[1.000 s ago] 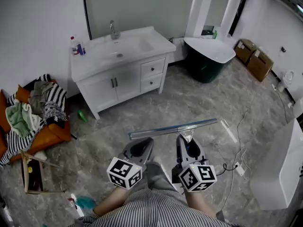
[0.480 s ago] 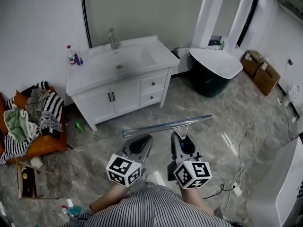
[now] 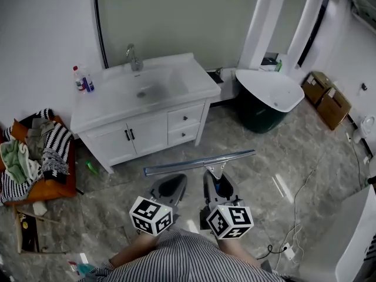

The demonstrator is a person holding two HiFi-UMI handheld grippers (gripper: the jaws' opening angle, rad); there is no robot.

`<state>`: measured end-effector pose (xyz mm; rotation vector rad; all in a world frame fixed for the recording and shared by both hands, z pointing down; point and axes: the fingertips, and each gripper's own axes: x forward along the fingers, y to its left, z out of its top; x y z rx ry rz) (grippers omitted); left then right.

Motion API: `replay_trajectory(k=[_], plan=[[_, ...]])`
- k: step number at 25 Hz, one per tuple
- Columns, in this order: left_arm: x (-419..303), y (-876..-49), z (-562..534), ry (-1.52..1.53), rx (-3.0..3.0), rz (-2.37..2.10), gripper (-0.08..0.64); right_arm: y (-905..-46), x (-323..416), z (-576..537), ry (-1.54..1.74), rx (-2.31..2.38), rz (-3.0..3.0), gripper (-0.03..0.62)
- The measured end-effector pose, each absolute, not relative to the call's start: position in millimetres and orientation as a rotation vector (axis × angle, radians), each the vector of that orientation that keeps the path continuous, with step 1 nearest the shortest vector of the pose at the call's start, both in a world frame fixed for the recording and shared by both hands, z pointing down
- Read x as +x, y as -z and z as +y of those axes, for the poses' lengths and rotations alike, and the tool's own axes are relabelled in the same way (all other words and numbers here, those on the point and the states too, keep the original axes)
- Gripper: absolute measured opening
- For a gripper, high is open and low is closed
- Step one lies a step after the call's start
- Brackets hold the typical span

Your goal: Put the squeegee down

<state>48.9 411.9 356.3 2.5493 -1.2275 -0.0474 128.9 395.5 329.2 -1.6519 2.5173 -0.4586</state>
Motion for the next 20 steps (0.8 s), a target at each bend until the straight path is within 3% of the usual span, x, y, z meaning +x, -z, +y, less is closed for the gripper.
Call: replay_trajectory(k=[20], plan=[[24.5, -376.4, 228.5, -0.055, 2.569, -1.220, 0.024, -357.4, 114.1, 211.7, 0.509, -1.725, 2.472, 0.127]])
